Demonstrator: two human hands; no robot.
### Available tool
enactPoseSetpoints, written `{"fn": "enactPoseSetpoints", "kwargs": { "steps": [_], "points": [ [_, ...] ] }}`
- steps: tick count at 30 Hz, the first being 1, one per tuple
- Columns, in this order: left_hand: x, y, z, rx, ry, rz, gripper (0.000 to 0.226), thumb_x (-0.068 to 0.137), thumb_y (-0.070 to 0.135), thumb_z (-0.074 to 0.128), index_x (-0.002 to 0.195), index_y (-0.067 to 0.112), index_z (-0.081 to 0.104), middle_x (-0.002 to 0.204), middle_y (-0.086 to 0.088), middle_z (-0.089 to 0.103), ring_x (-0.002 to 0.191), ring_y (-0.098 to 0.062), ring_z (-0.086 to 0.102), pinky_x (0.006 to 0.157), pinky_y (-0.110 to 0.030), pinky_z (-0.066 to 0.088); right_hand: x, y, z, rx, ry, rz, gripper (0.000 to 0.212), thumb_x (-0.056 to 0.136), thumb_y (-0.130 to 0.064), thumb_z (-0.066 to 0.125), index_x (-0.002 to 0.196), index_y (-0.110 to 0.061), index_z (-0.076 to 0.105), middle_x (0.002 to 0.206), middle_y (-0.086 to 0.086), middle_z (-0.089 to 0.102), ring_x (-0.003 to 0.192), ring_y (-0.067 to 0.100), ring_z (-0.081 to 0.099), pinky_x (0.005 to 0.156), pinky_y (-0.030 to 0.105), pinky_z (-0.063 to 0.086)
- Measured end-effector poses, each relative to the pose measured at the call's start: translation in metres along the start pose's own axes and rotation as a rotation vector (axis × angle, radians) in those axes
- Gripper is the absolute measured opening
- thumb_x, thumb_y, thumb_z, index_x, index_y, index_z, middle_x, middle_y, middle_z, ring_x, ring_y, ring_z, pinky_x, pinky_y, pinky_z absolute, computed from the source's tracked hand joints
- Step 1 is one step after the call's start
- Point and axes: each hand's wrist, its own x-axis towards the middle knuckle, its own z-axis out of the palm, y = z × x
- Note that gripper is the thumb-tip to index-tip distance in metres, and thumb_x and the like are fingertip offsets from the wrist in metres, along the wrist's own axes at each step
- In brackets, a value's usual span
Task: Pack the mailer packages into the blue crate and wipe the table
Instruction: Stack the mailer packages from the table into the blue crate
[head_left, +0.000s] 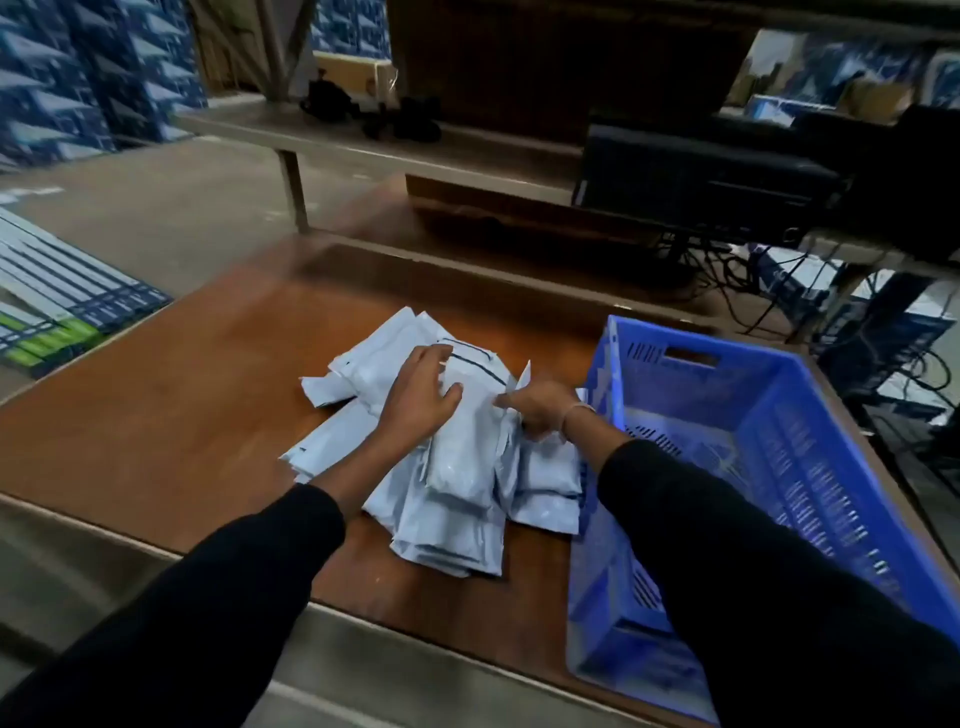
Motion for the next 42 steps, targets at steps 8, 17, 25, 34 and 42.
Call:
{"fn": "enactPoseSetpoints", "kwargs": {
  "steps": [8, 17, 25, 34, 42],
  "points": [
    [0.014, 0.000, 0.000, -0.146, -0.067, -0.136, 0.042, 0.090, 0.022, 0.075, 0.128, 0.010, 0.062, 0.114, -0.005, 0.070, 0.099, -0.017, 0.068, 0.092, -0.029, 0.057, 0.006, -0.005, -0.017, -0.160, 0.047, -0.033, 0.013, 0.085, -0.003, 0.057, 0.074, -0.009, 0.055, 0.075, 0.011, 0.058, 0.067, 0.026, 0.058, 0.056, 0.022, 0.045],
    [0.029, 0.009, 0.015, -0.509, -0.199, -0.346, 0.051, 0.090, 0.050, 0.073, 0.118, 0.009, 0.069, 0.111, 0.000, 0.074, 0.104, -0.020, 0.071, 0.100, -0.040, 0.056, -0.013, -0.029, -0.076, 0.437, 0.031, -0.311, 0.022, 0.086, 0.013, 0.061, 0.082, -0.009, 0.058, 0.086, 0.019, 0.057, 0.074, 0.025, 0.055, 0.062, 0.032, 0.049],
    [0.039, -0.006, -0.008, -0.795, -0.249, -0.446, 0.049, 0.086, 0.034, 0.082, 0.128, 0.018, 0.063, 0.122, -0.003, 0.074, 0.113, -0.024, 0.070, 0.096, -0.046, 0.058, 0.003, -0.027, -0.036, 0.503, -0.001, -0.070, 0.016, 0.095, -0.006, 0.062, 0.079, -0.010, 0.059, 0.076, 0.013, 0.063, 0.064, 0.021, 0.058, 0.066, 0.033, 0.056],
    [0.032, -0.041, -0.055, -0.693, -0.237, -0.385, 0.066, 0.100, 0.027, 0.065, 0.154, 0.039, 0.029, 0.142, 0.005, 0.050, 0.120, -0.019, 0.058, 0.085, -0.031, 0.060, -0.019, -0.022, 0.017, -0.225, -0.246, 0.042, 0.042, 0.070, -0.018, 0.091, 0.076, -0.009, 0.050, 0.065, 0.006, 0.047, 0.056, 0.023, 0.048, 0.053, 0.033, 0.043],
    [0.022, -0.043, -0.048, -0.677, -0.280, -0.345, 0.074, 0.099, 0.035, 0.065, 0.154, 0.049, 0.019, 0.150, 0.010, 0.043, 0.126, -0.017, 0.055, 0.092, -0.041, 0.059, -0.018, -0.015, 0.013, -0.144, -0.111, 0.023, 0.018, 0.083, -0.006, 0.074, 0.094, -0.010, 0.060, 0.104, 0.014, 0.060, 0.085, 0.026, 0.061, 0.080, 0.037, 0.055]
  ]
}}
